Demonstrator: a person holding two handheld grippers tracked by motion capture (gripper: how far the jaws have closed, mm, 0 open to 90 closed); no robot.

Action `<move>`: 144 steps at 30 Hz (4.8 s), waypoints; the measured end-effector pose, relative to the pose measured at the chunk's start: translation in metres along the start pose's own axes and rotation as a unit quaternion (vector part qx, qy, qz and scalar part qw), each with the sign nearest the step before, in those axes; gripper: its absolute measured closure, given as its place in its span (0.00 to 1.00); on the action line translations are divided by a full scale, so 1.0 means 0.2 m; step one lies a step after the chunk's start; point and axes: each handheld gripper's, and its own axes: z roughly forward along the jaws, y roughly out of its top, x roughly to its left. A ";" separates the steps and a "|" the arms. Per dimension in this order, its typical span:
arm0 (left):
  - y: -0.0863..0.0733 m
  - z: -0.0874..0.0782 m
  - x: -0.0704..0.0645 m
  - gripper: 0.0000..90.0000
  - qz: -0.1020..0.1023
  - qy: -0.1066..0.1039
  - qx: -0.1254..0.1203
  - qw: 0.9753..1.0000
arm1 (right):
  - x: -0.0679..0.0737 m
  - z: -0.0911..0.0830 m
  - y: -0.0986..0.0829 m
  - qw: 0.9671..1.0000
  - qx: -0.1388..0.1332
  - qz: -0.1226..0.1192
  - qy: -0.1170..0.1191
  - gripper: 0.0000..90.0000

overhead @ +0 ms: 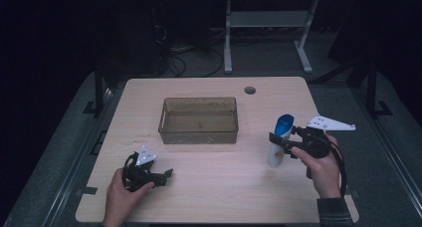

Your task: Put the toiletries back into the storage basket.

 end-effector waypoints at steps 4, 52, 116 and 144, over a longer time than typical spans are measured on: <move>0.00 0.00 0.00 0.14 0.001 0.000 0.001 1.000 | 0.01 0.03 0.03 1.000 -0.003 -0.001 0.008 0.37; 0.00 0.00 0.00 0.14 0.001 0.000 0.001 1.000 | 0.06 0.39 0.28 0.999 -0.008 -0.024 0.034 0.37; 0.00 0.00 0.00 0.14 0.005 0.000 0.003 1.000 | 0.08 0.81 0.33 0.998 0.043 -0.032 0.023 0.37; 0.00 0.00 0.00 0.14 0.003 -0.001 0.003 1.000 | 0.06 0.90 0.21 0.993 0.107 -0.040 0.011 0.37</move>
